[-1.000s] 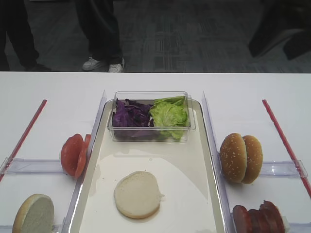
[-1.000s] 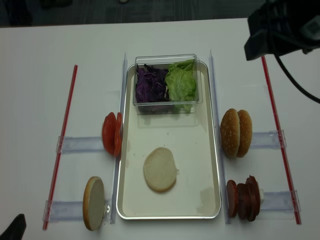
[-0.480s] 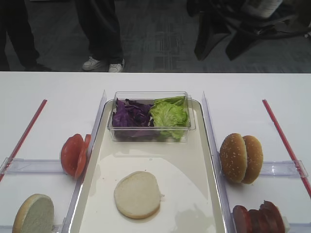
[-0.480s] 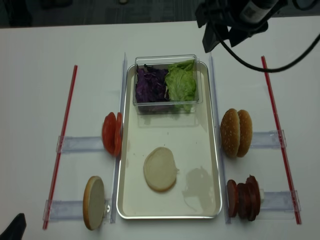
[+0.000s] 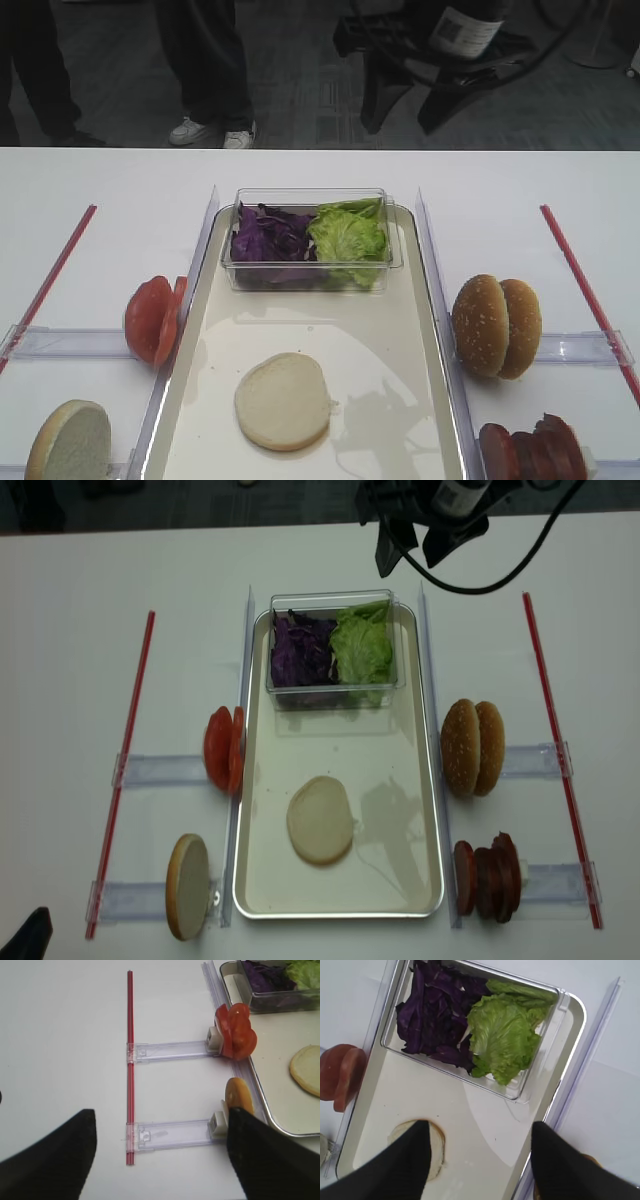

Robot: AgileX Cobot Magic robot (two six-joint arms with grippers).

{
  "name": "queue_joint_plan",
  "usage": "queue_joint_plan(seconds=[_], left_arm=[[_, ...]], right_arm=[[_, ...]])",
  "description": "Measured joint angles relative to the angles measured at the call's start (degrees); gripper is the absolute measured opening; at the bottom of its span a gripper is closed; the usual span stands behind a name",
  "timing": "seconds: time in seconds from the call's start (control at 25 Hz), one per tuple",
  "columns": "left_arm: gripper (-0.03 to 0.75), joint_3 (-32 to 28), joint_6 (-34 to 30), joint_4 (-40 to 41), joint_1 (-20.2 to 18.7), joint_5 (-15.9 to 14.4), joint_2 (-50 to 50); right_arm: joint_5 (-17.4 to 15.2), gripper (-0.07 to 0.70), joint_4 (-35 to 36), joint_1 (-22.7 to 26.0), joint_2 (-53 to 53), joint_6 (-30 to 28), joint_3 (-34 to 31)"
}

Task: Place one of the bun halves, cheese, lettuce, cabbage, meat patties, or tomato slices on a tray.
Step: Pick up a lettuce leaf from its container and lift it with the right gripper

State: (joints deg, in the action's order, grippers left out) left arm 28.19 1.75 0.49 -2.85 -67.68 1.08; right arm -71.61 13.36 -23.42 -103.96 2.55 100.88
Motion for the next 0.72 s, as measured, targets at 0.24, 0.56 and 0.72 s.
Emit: queue_joint_plan(seconds=[0.24, 0.56, 0.72], left_arm=[[0.515, 0.00, 0.00, 0.10, 0.00, 0.00, 0.00], [0.515, 0.00, 0.00, 0.20, 0.00, 0.00, 0.00], [0.515, 0.00, 0.00, 0.20, 0.00, 0.00, 0.00]], right_arm=[[0.00, 0.464, 0.00, -0.10, -4.68, 0.14, 3.67], [0.11, 0.463, 1.07, -0.10, -10.66, 0.55, 8.02], [0.31, 0.463, 1.19, -0.25, -12.72, 0.68, 9.92]])
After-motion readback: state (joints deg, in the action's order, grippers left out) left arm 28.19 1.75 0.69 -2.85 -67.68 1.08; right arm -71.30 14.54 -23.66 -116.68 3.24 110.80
